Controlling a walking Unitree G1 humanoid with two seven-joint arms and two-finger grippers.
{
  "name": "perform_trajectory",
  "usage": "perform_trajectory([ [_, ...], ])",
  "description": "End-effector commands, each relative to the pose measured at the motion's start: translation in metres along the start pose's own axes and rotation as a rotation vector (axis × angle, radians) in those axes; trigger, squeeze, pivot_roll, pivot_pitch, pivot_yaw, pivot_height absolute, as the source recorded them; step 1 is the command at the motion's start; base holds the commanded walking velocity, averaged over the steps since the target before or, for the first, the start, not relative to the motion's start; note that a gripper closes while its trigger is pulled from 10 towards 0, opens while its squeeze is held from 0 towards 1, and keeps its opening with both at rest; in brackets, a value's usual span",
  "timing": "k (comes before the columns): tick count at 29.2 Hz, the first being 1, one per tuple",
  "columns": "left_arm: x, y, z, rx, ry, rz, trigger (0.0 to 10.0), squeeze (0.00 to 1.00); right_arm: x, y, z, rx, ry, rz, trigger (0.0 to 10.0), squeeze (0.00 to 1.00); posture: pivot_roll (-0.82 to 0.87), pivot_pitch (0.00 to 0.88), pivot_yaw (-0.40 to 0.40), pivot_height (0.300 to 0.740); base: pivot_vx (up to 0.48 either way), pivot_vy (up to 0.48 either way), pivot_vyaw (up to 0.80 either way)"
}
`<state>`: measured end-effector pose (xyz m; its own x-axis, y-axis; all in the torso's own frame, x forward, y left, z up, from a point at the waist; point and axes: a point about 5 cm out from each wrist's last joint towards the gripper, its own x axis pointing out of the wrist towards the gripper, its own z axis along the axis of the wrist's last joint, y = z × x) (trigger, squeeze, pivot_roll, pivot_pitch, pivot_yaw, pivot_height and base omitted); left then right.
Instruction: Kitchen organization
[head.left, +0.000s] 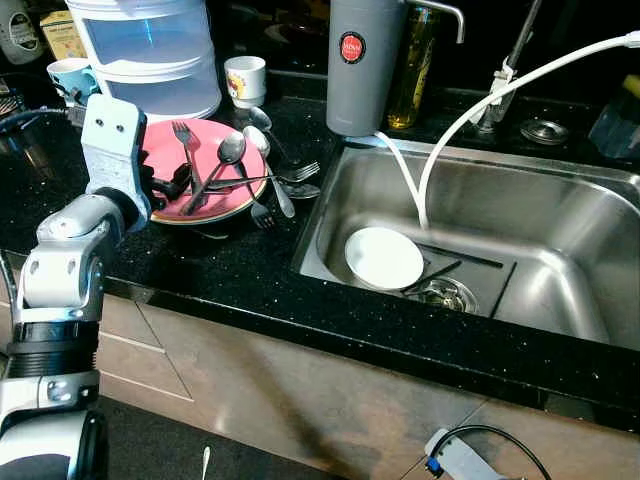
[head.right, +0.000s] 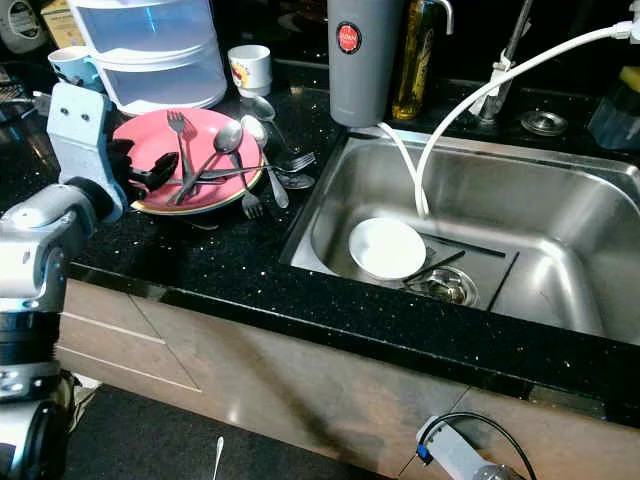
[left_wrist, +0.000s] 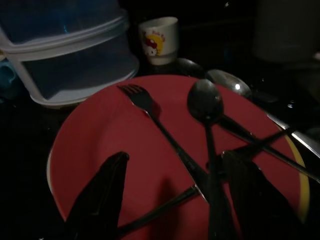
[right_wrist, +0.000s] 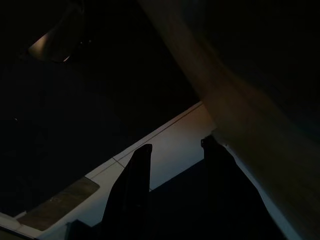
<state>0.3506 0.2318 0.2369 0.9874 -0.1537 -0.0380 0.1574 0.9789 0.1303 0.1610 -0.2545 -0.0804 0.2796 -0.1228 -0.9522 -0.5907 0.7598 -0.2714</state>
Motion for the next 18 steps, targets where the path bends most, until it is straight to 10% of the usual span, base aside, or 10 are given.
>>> perform_trajectory([
  [1, 0.005, 0.005, 0.000, -0.041, -0.007, 0.009, 10.0, 0.00, 0.000, -0.002, 0.003, 0.033, -0.018, -0.015, 10.0, 0.00, 0.01, 0.023, 0.020, 0.740, 0.000, 0.000, 0.00],
  [18, 0.038, 0.024, -0.007, -0.242, 0.009, 0.033, 10.0, 0.00, 0.000, -0.001, -0.004, 0.050, -0.023, -0.031, 10.0, 0.00, -0.04, 0.079, 0.036, 0.740, 0.000, 0.000, 0.00],
])
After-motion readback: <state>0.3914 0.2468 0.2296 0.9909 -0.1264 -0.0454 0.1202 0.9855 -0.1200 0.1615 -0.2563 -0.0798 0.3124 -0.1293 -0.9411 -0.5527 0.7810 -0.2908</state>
